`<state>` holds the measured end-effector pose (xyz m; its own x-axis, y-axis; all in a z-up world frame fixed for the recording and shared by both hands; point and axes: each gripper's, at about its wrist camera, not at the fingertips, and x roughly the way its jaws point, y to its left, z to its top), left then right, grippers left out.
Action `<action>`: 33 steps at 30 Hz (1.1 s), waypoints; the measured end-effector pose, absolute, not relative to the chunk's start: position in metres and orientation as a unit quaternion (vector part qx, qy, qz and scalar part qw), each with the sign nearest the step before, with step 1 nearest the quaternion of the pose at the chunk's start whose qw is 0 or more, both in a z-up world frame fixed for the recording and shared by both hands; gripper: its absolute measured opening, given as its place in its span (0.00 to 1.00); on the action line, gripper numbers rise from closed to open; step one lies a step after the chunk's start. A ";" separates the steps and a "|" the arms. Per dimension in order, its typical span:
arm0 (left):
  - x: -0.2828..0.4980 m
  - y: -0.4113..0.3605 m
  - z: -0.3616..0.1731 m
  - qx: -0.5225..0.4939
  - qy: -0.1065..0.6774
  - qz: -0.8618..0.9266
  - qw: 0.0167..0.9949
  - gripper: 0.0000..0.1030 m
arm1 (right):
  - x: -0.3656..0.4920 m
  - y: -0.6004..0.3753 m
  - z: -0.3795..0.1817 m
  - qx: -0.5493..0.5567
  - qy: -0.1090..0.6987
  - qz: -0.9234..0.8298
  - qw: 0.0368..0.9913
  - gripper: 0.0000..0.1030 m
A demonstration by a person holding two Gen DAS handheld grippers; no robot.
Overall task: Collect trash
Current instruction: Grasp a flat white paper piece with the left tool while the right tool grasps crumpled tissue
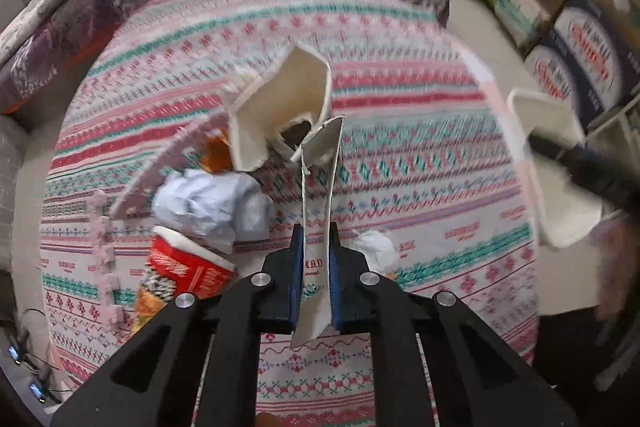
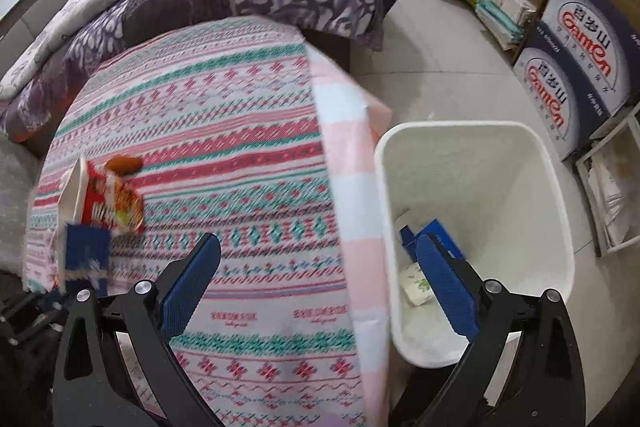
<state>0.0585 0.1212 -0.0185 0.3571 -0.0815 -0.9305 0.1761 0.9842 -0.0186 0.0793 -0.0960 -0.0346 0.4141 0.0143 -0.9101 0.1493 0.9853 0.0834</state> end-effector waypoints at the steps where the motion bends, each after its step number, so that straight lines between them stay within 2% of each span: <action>1: 0.060 0.122 -0.012 0.035 0.556 -0.075 0.827 0.11 | 0.078 -0.091 -0.036 0.074 0.542 -0.035 0.836 0.92; 7: 0.063 0.146 0.032 -0.010 0.501 -0.044 0.864 0.11 | 0.064 -0.031 -0.047 0.042 0.559 0.037 0.828 0.92; 15: 0.066 0.161 0.039 -0.022 0.489 -0.023 0.872 0.11 | 0.055 0.038 -0.080 0.006 0.591 0.087 0.802 0.90; 17: 0.067 0.163 0.036 -0.022 0.489 -0.024 0.872 0.11 | 0.055 0.045 -0.082 0.005 0.587 0.095 0.804 0.86; 19: 0.065 0.165 0.037 -0.024 0.488 -0.023 0.872 0.11 | 0.056 0.053 -0.079 -0.001 0.581 0.111 0.806 0.70; 20: 0.065 0.167 0.037 -0.025 0.488 -0.022 0.872 0.11 | 0.056 0.055 -0.078 -0.002 0.582 0.115 0.805 0.69; 26: 0.064 0.173 0.034 -0.030 0.492 -0.015 0.870 0.11 | 0.050 0.057 -0.090 0.037 0.606 0.149 0.780 0.70; 30: 0.064 0.170 0.033 -0.032 0.493 -0.018 0.869 0.11 | 0.051 0.062 -0.094 0.036 0.597 0.159 0.786 0.76; 32: 0.064 0.169 0.033 -0.030 0.493 -0.018 0.869 0.11 | 0.052 0.067 -0.094 0.025 0.590 0.165 0.790 0.69; 33: 0.064 0.169 0.032 -0.029 0.493 -0.018 0.869 0.11 | 0.052 0.070 -0.092 0.024 0.587 0.175 0.790 0.55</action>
<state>0.0636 0.1690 0.0323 0.5131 -0.0603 -0.8562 0.0023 0.9976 -0.0688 0.0520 0.0702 -0.0925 0.2507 0.3045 -0.9189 -0.2491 0.9376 0.2427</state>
